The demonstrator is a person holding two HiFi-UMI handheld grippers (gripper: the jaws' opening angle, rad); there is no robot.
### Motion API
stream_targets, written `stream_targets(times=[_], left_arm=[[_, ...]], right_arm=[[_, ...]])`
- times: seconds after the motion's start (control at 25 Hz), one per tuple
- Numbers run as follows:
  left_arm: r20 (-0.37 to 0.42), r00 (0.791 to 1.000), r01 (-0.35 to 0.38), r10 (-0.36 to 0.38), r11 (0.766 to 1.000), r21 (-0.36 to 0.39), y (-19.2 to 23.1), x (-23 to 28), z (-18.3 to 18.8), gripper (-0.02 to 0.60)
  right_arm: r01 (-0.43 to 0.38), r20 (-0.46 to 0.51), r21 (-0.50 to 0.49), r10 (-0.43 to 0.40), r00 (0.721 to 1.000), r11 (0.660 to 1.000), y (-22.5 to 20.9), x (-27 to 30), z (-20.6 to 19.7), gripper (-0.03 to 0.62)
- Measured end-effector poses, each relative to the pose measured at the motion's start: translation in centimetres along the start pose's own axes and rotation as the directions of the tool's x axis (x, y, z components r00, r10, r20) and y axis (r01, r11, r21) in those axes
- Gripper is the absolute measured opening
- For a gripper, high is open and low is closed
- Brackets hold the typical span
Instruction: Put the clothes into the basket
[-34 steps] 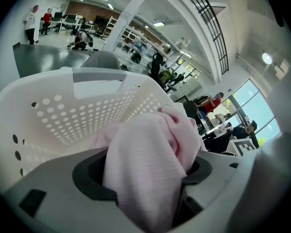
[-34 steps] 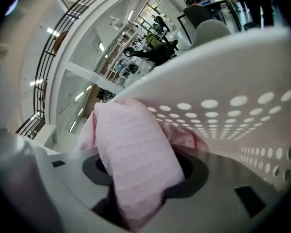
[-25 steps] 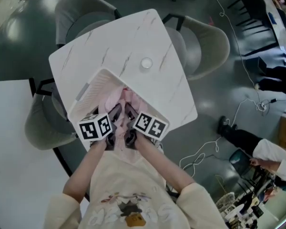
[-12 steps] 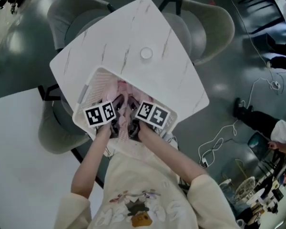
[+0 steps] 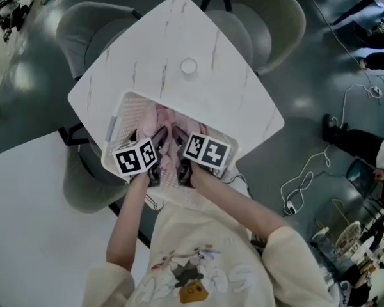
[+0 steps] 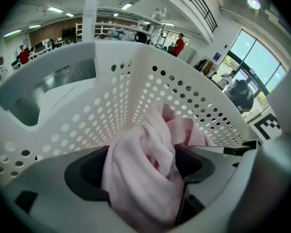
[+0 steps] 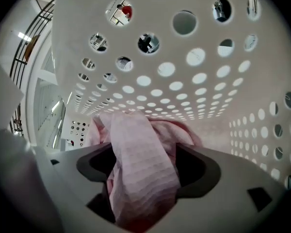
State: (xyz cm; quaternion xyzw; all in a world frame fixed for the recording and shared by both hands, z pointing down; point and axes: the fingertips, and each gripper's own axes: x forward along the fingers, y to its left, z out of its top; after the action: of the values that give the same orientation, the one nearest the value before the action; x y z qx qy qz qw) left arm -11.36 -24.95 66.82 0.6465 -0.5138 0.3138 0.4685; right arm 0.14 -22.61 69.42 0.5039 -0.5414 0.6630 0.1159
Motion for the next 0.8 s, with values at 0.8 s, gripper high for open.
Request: stream_targets(times=[0.8], left_arm=[[0.064, 0.997, 0.051, -0.051, 0.999, 0.006, -1.9, -3.3, 0.2, 0.414]], right_arm=[[-0.109, 0.034, 0.090, 0.106, 0.994, 0.990, 1.6, -2.7, -0.7, 0.362]])
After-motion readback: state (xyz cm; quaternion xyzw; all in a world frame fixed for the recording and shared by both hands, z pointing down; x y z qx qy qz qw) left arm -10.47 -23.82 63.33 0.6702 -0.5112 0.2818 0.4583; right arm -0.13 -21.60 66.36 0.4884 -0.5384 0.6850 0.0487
